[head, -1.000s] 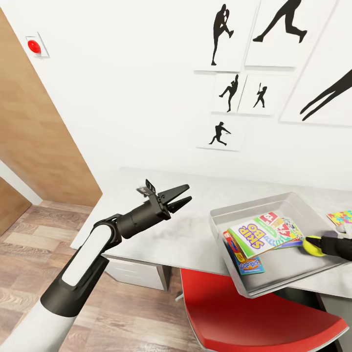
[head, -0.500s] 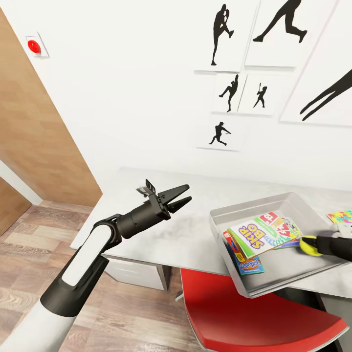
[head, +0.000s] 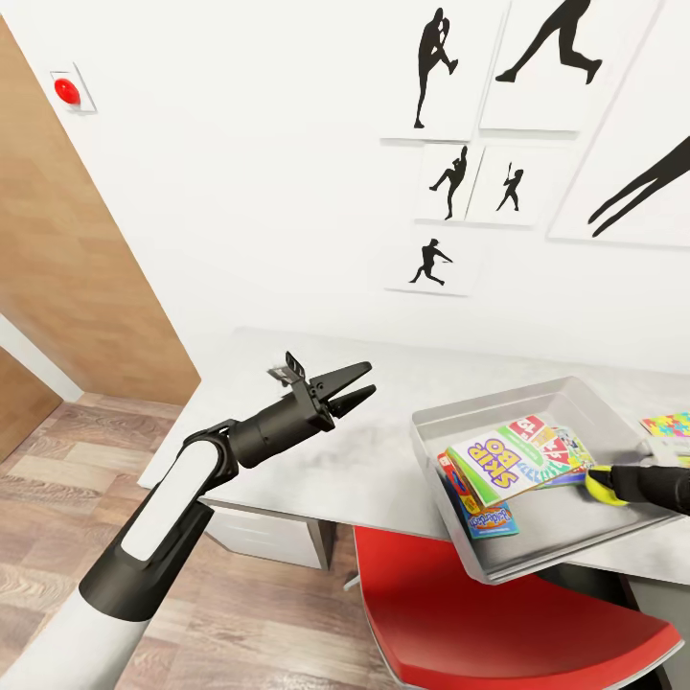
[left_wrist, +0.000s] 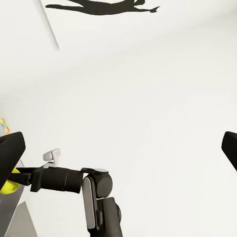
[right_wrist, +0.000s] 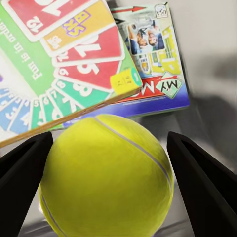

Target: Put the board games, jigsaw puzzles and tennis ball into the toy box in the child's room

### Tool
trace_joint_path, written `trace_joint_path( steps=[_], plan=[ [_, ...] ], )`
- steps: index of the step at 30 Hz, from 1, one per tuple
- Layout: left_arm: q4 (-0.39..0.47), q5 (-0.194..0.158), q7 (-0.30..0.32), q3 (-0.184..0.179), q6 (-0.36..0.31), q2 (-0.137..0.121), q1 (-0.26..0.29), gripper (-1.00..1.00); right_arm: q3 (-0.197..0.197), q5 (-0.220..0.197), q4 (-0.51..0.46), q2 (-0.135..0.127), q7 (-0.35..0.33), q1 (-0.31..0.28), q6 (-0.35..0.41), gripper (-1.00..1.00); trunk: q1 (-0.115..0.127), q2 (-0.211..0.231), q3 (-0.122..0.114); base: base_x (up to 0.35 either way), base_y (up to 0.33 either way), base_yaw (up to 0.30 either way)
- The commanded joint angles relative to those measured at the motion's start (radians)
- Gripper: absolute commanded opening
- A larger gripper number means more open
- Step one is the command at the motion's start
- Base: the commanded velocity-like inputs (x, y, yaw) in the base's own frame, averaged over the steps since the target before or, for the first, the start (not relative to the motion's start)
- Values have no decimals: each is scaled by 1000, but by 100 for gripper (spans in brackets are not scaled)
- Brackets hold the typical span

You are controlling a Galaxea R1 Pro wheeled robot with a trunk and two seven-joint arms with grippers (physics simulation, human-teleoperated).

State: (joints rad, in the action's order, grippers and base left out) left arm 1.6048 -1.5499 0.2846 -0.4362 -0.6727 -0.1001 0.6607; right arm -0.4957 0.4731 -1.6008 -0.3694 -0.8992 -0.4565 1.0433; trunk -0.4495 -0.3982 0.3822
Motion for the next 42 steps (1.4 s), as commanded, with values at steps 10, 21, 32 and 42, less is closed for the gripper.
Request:
trace_joint_path(
  steps=[10, 21, 32, 42],
  plan=[
    [0, -4, 1, -1, -2, -1, 1, 100, 6, 18, -1, 10, -10, -1, 4, -100, -1, -2, 2, 0, 0, 0],
    [0, -4, 1, -1, -2, -1, 1, 100, 59, 21, -1, 21, -10, -1, 4, -100, -1, -2, 2, 0, 0, 0],
    [0, -4, 1, -1, -2, -1, 1, 100, 90, 22, -1, 33, -10, -1, 4, -100, -1, -2, 2, 0, 0, 0],
    [0, -4, 1, -1, -2, -1, 1, 100, 98, 57, -1, 53, -10, -1, 4, -100, -1, -2, 2, 0, 0, 0]
  ],
)
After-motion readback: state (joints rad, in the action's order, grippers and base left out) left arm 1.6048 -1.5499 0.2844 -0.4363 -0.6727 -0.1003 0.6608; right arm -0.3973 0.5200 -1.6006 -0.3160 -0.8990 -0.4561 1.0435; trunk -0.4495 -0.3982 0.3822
